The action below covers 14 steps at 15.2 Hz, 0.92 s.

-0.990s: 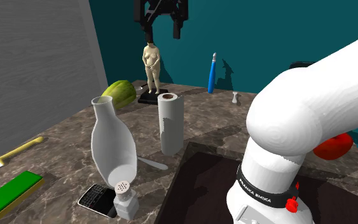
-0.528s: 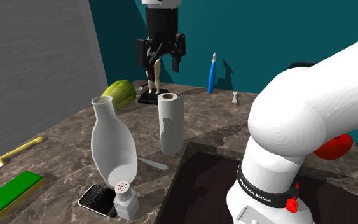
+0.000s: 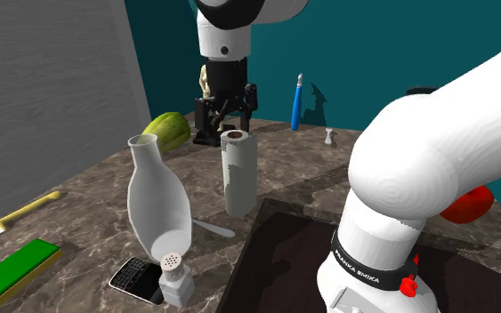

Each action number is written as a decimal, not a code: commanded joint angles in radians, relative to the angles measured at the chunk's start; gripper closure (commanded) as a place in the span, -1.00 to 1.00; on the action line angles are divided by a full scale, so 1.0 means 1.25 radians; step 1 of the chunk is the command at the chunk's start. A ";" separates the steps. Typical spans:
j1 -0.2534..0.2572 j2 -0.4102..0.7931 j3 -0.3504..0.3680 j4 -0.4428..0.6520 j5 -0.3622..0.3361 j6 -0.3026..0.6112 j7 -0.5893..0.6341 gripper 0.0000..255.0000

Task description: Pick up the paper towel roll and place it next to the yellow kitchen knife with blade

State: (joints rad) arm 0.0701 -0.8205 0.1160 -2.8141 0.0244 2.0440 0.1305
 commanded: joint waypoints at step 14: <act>-0.001 0.018 0.002 -0.028 0.001 0.047 0.001 1.00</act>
State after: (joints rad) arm 0.0695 -0.7984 0.1185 -2.8480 0.0260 2.1026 0.1318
